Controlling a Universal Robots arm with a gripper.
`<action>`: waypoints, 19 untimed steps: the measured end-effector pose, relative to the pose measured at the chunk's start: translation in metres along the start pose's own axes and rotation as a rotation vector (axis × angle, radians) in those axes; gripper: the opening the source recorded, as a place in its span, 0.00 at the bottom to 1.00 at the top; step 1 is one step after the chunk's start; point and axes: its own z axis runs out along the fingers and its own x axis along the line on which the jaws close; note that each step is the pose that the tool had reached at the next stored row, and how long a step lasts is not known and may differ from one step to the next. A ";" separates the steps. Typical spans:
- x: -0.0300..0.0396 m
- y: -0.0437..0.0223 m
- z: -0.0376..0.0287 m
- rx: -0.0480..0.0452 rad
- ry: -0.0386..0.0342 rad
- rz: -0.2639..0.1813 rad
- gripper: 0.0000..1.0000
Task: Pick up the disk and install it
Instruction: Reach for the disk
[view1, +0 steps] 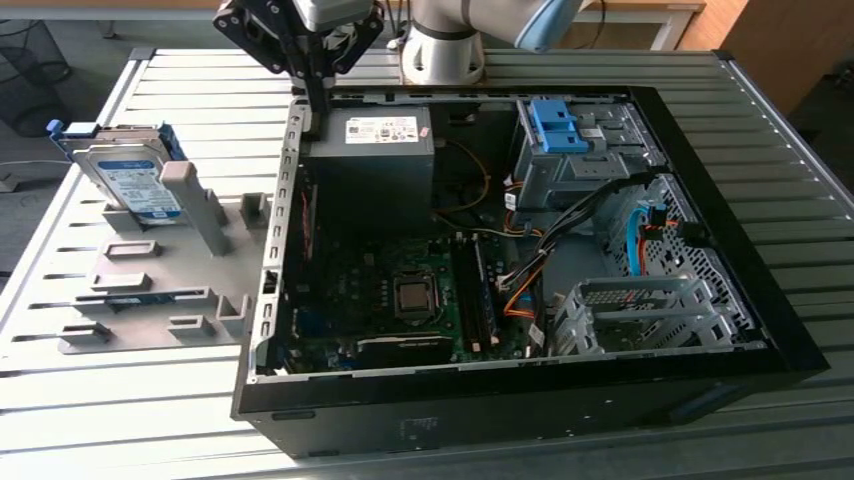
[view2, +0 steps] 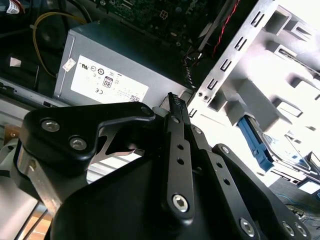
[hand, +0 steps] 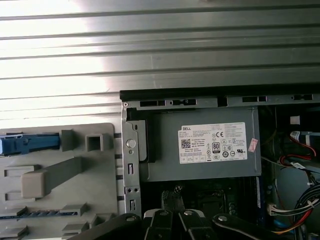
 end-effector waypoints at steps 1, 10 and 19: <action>0.0004 0.0000 0.0000 0.0000 0.0000 0.000 0.11; 0.0039 -0.0003 0.0002 0.0000 0.0001 0.000 0.11; 0.0080 -0.0006 0.0004 0.0000 0.0001 0.000 0.11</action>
